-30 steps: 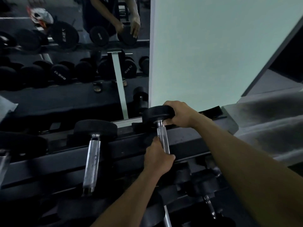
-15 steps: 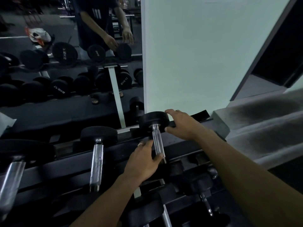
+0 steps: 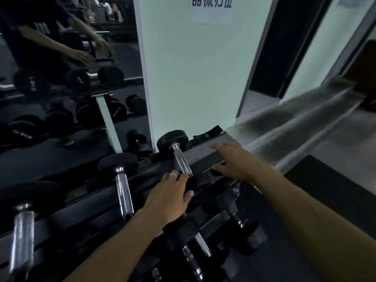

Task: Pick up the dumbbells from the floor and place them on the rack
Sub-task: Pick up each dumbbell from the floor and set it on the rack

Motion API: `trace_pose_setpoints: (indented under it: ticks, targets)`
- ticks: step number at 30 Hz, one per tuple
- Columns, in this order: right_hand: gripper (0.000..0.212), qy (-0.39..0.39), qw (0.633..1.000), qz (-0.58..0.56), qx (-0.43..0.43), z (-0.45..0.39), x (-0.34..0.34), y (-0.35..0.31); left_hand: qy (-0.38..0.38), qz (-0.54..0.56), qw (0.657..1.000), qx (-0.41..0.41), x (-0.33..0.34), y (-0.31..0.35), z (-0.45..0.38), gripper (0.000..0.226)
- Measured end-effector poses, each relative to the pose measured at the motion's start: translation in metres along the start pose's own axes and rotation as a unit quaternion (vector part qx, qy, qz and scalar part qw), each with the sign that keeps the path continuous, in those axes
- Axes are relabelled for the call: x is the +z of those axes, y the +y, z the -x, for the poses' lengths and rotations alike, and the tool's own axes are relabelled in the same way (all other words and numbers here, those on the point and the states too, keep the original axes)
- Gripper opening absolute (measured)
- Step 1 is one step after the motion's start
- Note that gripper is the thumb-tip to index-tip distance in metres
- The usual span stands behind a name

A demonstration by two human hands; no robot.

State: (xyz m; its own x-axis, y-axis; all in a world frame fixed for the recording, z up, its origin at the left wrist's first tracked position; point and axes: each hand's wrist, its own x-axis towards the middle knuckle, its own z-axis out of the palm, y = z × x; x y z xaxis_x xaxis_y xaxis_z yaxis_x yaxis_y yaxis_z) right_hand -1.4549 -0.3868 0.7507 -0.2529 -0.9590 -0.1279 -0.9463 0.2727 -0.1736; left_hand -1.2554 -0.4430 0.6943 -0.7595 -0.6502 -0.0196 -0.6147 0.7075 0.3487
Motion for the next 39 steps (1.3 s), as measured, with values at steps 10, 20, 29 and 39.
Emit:
trace_pose_setpoints:
  ticks: [10,20,29,39]
  targets:
    - [0.064,0.009,0.986,-0.029,0.166,0.185,0.025,-0.026,-0.084,0.01,0.982,0.171,0.029,0.054,0.095,0.057]
    - [0.069,-0.028,0.935,-0.111,0.337,0.373,0.126,0.022,-0.208,0.012,0.932,0.297,0.144,0.16,0.189,0.062]
    - [0.067,-0.081,0.886,-0.184,0.418,0.539,0.289,0.085,-0.363,-0.036,0.882,0.299,0.322,0.233,0.311,0.064]
    - [0.071,-0.177,0.857,-0.268,0.403,0.64,0.538,0.135,-0.456,-0.095,0.858,0.215,0.545,0.211,0.406,0.069]
